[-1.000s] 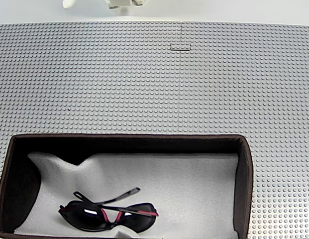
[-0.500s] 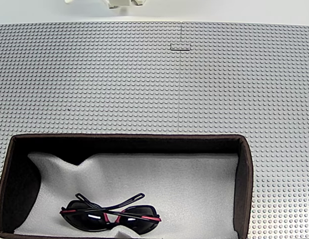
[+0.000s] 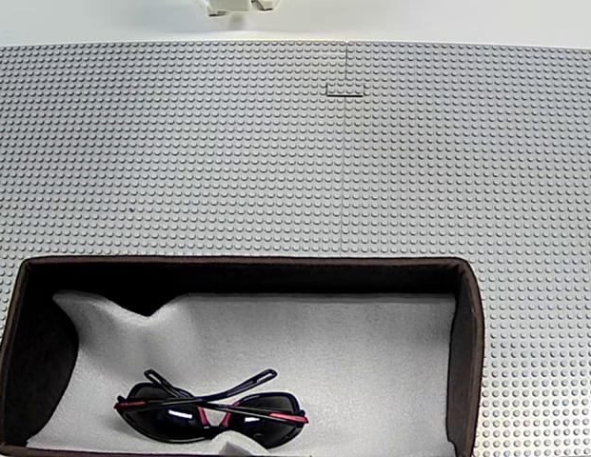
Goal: Grasp a glasses and put it in the bin.
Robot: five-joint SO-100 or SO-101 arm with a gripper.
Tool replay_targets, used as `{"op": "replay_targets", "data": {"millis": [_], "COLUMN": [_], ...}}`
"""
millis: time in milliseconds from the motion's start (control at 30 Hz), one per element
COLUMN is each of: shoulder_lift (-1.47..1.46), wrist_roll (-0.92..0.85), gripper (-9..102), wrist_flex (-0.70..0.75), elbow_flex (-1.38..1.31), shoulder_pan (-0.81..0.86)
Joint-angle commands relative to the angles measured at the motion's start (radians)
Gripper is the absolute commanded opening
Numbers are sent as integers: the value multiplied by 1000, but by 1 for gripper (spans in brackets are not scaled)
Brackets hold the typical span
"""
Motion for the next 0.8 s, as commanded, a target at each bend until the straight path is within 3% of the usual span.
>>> {"op": "replay_targets", "data": {"millis": [0,767], "shoulder_lift": [32,-94], "wrist_roll": [-14,-117], "gripper": [26,26], "wrist_flex": [-5,95], "elbow_flex": [5,-117], "shoulder_pan": [6,-35]}}
